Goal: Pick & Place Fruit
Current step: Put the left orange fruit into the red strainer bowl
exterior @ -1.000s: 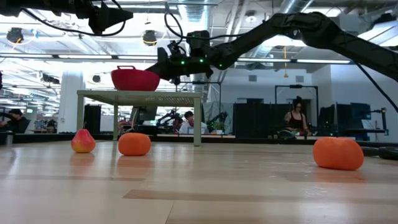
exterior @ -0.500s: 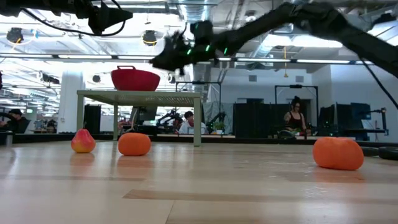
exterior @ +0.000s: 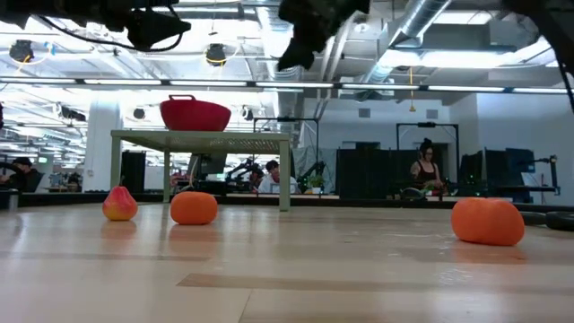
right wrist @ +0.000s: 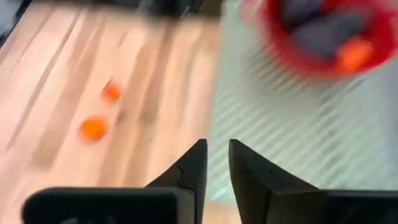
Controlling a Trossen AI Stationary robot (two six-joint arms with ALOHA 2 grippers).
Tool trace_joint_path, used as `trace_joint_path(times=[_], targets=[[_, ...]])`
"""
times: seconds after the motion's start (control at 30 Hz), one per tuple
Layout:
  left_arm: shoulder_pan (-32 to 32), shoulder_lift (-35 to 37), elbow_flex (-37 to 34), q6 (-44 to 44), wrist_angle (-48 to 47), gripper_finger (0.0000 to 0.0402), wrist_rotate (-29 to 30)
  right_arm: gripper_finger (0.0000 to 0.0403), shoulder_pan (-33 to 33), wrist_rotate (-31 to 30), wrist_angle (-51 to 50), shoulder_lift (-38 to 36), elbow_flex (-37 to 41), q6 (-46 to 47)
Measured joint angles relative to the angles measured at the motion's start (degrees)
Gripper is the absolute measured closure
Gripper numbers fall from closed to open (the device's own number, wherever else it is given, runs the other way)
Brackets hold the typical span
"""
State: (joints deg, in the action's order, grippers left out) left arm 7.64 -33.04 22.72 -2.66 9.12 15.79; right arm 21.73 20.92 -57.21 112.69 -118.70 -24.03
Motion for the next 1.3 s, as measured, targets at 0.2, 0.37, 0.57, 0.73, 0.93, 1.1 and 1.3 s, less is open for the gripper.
trace_joint_path(times=[0.2, 0.37, 0.57, 0.73, 0.93, 1.1, 1.3], targets=[[1.2, -1.6, 0.0, 3.1, -8.3, 0.0088, -1.3, 0.0372, -6.8, -0.1, 0.8, -4.5, 14.5, 1.8], [5.2, -9.0, 0.0, 3.5, -8.3, 0.0088, -1.7, 0.0398, -12.2, -3.4, 8.7, -9.0, 28.9, 7.9], [8.4, -21.2, 0.0, 11.9, -6.3, 0.0088, -7.6, 0.0397, -17.1, -9.2, 22.7, -15.4, 47.1, 21.0], [9.0, -32.5, 0.0, 14.9, 4.3, 0.0088, -11.3, 0.0401, -21.6, -17.5, 41.0, -22.0, 63.0, 32.5], [7.9, -44.3, 0.0, 10.0, 13.7, 0.0088, -11.2, 0.0398, -27.2, -27.2, 62.5, -26.1, 75.5, 40.1], [6.3, -50.5, 0.0, 7.5, 17.5, 0.0088, -11.2, 0.0401, -29.7, -30.9, 71.0, -26.3, 78.5, 40.7], [4.7, -55.7, 0.0, 7.6, 21.1, 0.0088, -13.4, 0.0401, -31.9, -31.8, 73.4, -26.2, 78.6, 40.9]])
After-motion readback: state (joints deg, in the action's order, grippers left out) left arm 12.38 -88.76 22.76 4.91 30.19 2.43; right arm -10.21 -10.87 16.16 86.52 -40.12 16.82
